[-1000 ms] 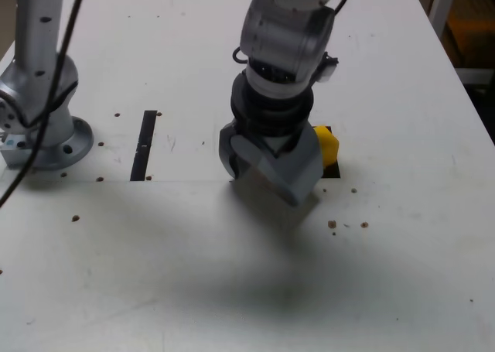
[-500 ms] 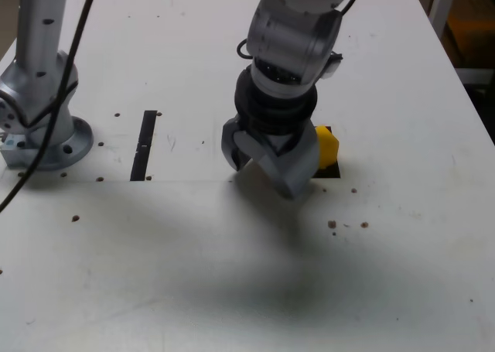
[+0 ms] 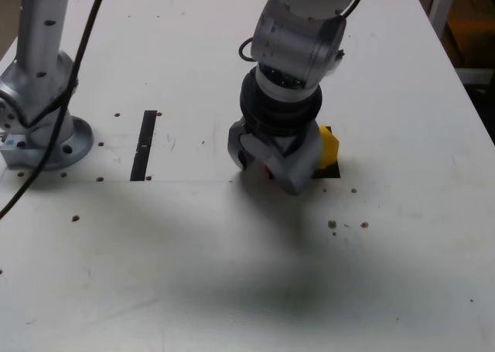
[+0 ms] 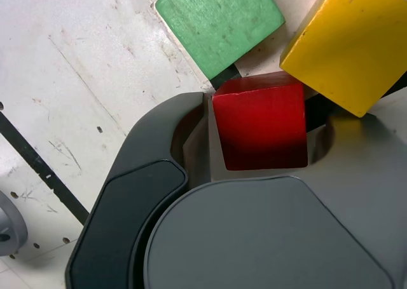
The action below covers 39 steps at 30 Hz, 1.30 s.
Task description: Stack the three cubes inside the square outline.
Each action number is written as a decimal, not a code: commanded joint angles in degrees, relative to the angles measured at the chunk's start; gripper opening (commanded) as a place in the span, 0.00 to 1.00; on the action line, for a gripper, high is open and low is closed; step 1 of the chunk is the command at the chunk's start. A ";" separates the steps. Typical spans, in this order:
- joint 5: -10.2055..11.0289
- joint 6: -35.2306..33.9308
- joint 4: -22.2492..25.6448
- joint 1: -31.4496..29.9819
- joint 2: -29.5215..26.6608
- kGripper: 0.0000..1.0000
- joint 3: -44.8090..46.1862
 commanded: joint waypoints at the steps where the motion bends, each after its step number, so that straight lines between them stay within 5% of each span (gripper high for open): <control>1: 0.27 -0.16 0.06 -0.09 -0.01 0.53 -0.07; 9: 1.10 -0.83 -0.22 -0.63 -0.07 0.38 0.22; 39: 0.07 -1.04 2.20 -0.70 0.05 0.35 -0.77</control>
